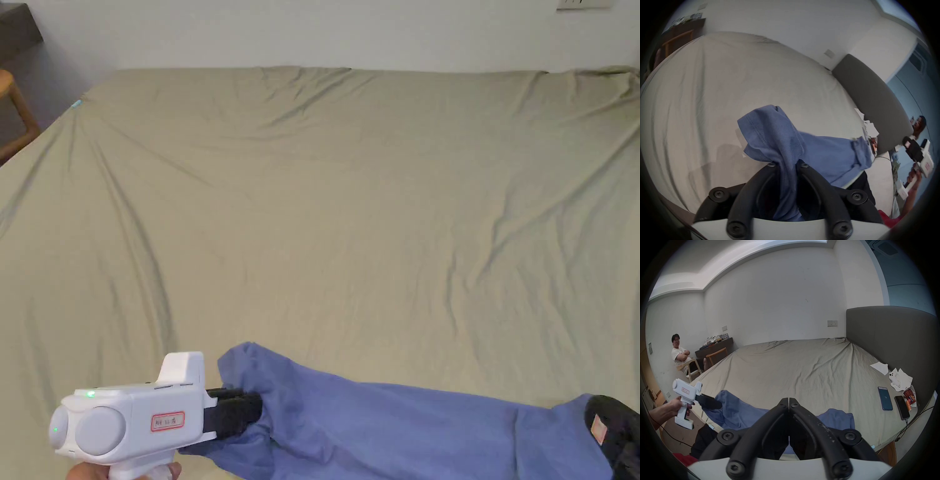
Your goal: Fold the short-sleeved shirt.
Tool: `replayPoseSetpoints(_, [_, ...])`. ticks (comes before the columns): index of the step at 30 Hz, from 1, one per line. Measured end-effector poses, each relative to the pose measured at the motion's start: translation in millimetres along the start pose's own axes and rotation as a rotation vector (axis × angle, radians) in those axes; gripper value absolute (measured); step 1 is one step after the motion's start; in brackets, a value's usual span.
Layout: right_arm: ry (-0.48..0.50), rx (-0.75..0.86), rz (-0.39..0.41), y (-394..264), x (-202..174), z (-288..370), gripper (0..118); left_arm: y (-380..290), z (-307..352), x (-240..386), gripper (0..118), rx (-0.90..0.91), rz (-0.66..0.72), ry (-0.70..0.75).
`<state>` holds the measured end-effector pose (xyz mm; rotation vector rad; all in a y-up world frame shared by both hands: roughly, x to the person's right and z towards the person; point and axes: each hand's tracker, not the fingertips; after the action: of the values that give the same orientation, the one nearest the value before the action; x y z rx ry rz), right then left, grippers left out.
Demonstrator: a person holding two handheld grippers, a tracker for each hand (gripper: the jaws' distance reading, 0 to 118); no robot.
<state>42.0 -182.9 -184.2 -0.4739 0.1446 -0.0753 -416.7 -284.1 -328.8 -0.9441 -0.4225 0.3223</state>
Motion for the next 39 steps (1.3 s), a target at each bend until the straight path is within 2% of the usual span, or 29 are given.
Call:
replayPoseSetpoints(3, [-0.011, -0.009, -0.008, -2, 6, -1, 0, 10, -12, 53, 17, -0.023, -0.097, 0.022])
replayPoseSetpoints(7, [-0.016, -0.016, -0.029, -5, 11, 1, 0, 3, -60, 107, 18, -0.064, -0.182, -0.028])
replayPoseSetpoints(8, [-0.018, -0.018, -0.032, -6, 12, 2, 0, -1, -74, 116, 26, -0.081, -0.17, -0.025])
replayPoseSetpoints(9, [-0.019, -0.022, -0.035, -6, 13, 3, 0, -6, -89, 124, 40, -0.106, -0.187, -0.028])
replayPoseSetpoints(11, [-0.021, -0.024, -0.04, -8, 15, 4, 0, -18, -119, 135, 76, -0.148, -0.224, -0.02])
replayPoseSetpoints(12, [-0.022, -0.027, -0.041, -8, 17, 4, 0, -23, -131, 138, 79, -0.173, -0.224, -0.02])
replayPoseSetpoints(15, [-0.026, -0.028, -0.04, -9, 20, 8, 0, -27, -138, 136, 81, -0.159, -0.185, -0.005])
replayPoseSetpoints(18, [-0.031, -0.031, -0.042, -10, 24, 10, 0, -16, -101, 127, 81, -0.081, -0.117, -0.104])
replayPoseSetpoints(20, [-0.033, -0.035, -0.046, -12, 26, 10, 0, -10, -73, 117, 81, -0.002, -0.106, -0.117])
replayPoseSetpoints(22, [-0.035, -0.042, -0.049, -13, 28, 8, 0, -6, -40, 97, 77, 0.097, -0.066, -0.128])
replayPoseSetpoints(23, [-0.037, -0.042, -0.051, -14, 28, 8, 0, -6, -31, 87, 61, 0.143, -0.033, -0.122])
replayPoseSetpoints(25, [-0.033, -0.045, -0.06, -15, 27, 6, 0, -9, -28, 68, 6, 0.199, 0.017, -0.038])
replayPoseSetpoints(26, [-0.031, -0.047, -0.062, -16, 27, 5, 0, -12, -32, 66, 1, 0.195, -0.008, 0.031])
replayPoseSetpoints(27, [-0.031, -0.049, -0.064, -17, 26, 4, 0, -19, -41, 64, 1, 0.182, -0.093, 0.116])
replayPoseSetpoints(28, [-0.025, -0.052, -0.067, -18, 26, 2, 0, -25, -52, 67, 1, 0.137, -0.144, 0.137])
replayPoseSetpoints(32, [-0.02, -0.057, -0.073, -17, 25, 3, 0, -47, -82, 89, 1, 0.096, -0.18, 0.092])
replayPoseSetpoints(34, [-0.023, -0.055, -0.073, -17, 26, 5, 0, -55, -96, 107, 1, 0.072, -0.255, 0.105])
replayPoseSetpoints(37, [-0.027, -0.06, -0.077, -17, 28, 7, 0, -66, -118, 129, 1, 0.039, -0.293, 0.079])
replayPoseSetpoints(39, [-0.028, -0.067, -0.082, -19, 29, 7, 0, -71, -135, 144, 1, -0.004, -0.321, 0.113])
